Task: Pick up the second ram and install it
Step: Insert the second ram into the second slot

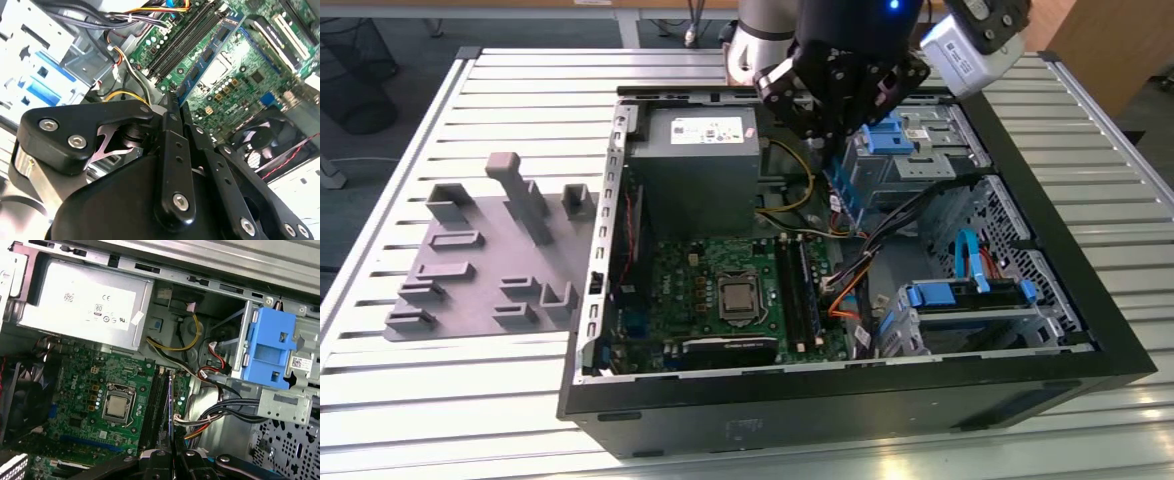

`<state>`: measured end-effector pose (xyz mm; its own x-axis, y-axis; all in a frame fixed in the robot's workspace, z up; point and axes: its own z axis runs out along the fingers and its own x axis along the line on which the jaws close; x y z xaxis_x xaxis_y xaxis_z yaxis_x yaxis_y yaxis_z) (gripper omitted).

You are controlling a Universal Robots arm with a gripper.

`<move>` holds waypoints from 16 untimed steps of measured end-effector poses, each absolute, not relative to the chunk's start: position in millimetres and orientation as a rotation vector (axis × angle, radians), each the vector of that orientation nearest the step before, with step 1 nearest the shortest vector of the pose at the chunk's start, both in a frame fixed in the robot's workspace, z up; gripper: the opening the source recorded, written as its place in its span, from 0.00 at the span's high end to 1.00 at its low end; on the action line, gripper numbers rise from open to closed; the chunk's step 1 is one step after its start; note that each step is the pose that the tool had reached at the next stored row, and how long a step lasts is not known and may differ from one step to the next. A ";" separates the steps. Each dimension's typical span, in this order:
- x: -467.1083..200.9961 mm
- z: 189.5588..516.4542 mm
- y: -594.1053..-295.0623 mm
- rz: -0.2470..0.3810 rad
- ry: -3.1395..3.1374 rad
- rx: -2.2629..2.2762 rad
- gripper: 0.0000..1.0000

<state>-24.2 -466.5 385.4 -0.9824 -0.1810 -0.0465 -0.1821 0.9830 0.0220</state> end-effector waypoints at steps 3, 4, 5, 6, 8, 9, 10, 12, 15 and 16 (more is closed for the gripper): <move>-24.2 385.0 -466.5 0.038 3.089 -0.208 0.86; -24.2 384.8 -466.5 0.038 3.091 -0.183 0.86; -24.2 384.7 -466.4 0.037 3.092 -0.159 0.86; -24.2 384.6 -466.4 0.036 3.093 -0.135 0.86; -24.2 384.3 -466.2 0.035 3.094 -0.087 0.86; -24.2 384.0 -466.2 0.035 3.095 -0.062 0.86; -24.2 383.8 -466.1 0.034 3.095 -0.047 0.86; -24.2 382.1 -466.1 0.035 3.097 -0.042 0.86; -24.1 377.2 -466.1 0.034 3.099 -0.041 0.86; -24.1 375.2 -466.1 0.035 3.100 -0.041 0.86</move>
